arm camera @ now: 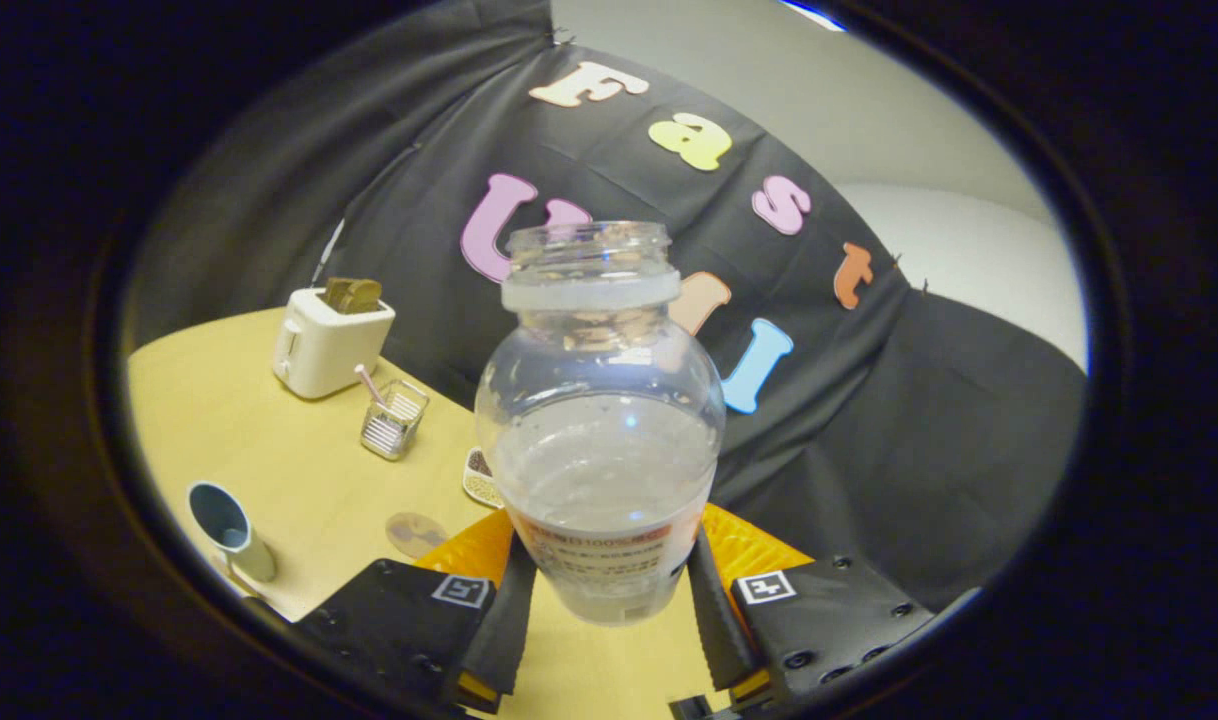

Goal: Take the bottle from table, then pour the juice into the cup, finally place the bottle on the coaster

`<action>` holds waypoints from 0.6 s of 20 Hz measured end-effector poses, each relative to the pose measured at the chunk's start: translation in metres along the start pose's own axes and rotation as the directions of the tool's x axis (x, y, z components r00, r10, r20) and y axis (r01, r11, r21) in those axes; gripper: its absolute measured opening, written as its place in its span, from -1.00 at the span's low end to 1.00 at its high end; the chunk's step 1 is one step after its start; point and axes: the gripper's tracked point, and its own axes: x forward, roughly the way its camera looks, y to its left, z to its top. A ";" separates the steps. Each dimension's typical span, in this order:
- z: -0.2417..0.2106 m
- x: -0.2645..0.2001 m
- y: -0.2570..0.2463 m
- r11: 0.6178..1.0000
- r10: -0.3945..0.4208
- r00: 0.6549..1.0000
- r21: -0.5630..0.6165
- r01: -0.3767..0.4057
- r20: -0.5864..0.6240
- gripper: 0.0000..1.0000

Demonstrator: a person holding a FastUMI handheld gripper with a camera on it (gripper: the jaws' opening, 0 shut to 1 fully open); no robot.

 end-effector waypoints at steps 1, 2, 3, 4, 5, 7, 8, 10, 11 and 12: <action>0.003 -0.002 0.005 0.998 -0.004 1.000 -0.058 0.005 0.017 0.48; 0.006 -0.005 0.010 0.993 -0.006 0.999 -0.119 0.011 0.037 0.48; 0.009 -0.007 0.014 0.984 -0.006 0.998 -0.180 0.017 0.063 0.48; 0.014 -0.009 0.019 0.971 -0.002 0.996 -0.237 0.023 0.088 0.48; 0.016 -0.012 0.025 0.958 0.006 0.994 -0.285 0.026 0.109 0.48; 0.016 -0.016 0.041 0.942 0.030 0.992 -0.337 0.013 0.123 0.48; 0.015 -0.019 0.048 0.938 0.042 0.992 -0.345 0.003 0.122 0.48; 0.011 -0.021 0.059 0.931 0.056 0.992 -0.364 -0.010 0.115 0.48; 0.008 -0.023 0.064 0.925 0.057 0.992 -0.380 -0.010 0.113 0.48; 0.005 -0.024 0.066 0.916 0.055 0.992 -0.400 -0.006 0.111 0.48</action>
